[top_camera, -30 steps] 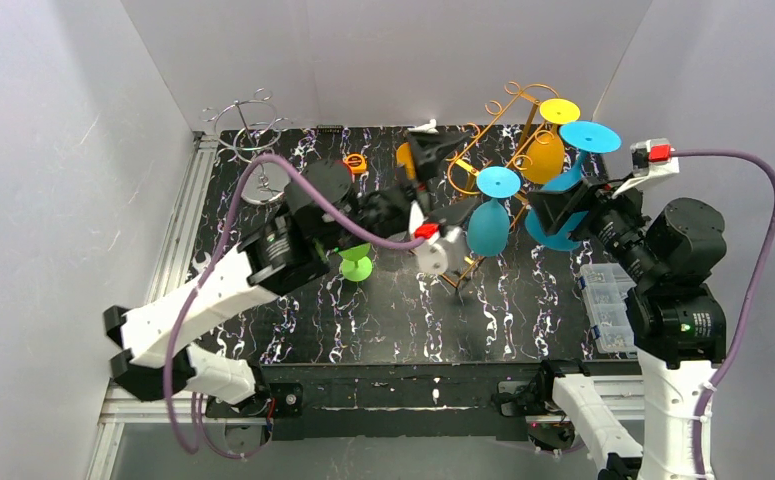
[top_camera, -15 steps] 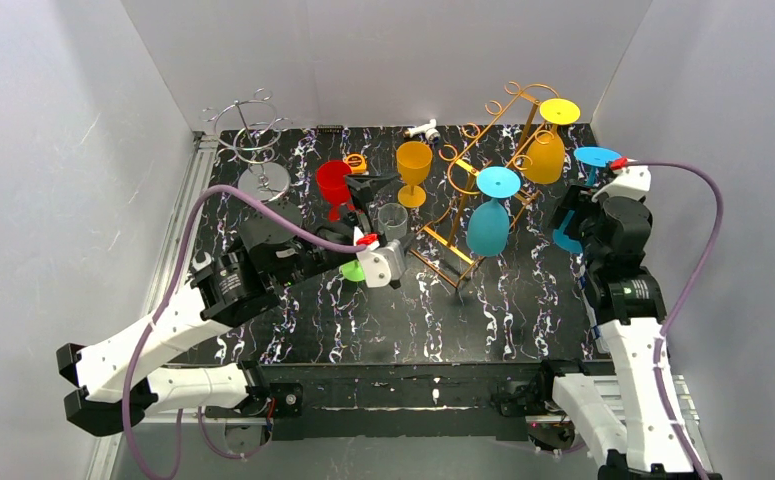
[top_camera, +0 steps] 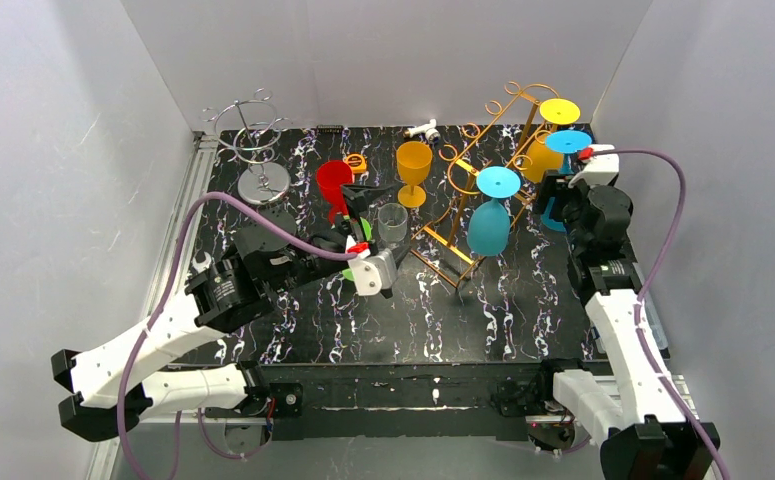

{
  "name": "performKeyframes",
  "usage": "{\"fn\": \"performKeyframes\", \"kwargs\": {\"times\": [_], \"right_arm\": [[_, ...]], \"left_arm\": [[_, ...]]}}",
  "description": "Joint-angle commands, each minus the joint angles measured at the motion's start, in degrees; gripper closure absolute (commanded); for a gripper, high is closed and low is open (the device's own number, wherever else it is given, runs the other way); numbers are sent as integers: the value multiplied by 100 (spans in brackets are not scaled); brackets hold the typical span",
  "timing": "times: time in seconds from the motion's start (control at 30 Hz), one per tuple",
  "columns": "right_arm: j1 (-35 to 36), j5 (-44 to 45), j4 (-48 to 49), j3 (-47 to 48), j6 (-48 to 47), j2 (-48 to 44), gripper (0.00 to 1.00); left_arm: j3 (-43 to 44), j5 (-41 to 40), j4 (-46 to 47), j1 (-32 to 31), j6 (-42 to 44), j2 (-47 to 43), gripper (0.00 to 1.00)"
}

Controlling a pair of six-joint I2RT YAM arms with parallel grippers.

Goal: Place the wine glass upside down on the wine glass rack

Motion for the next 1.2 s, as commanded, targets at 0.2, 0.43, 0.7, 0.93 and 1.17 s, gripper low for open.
{"fn": "performKeyframes", "kwargs": {"times": [0.2,0.43,0.7,0.93,1.17], "right_arm": [[3,-371,1070,-57,-580,531,50],[3,-458,1265,-84,-631,701,51],[3,-518,1468,-119,-648,896,51],[-18,-531,1596,-169,-700,948,52],[-23,-778,1639,-180,-731,1093,52]], "left_arm": [[-141,117,160,19,-73,-198,2],[-215,118,267,36,-39,-196,2],[-103,70,256,45,-25,-127,2],[-136,48,257,62,-24,-123,2],[-90,56,313,71,26,-58,2]]}}
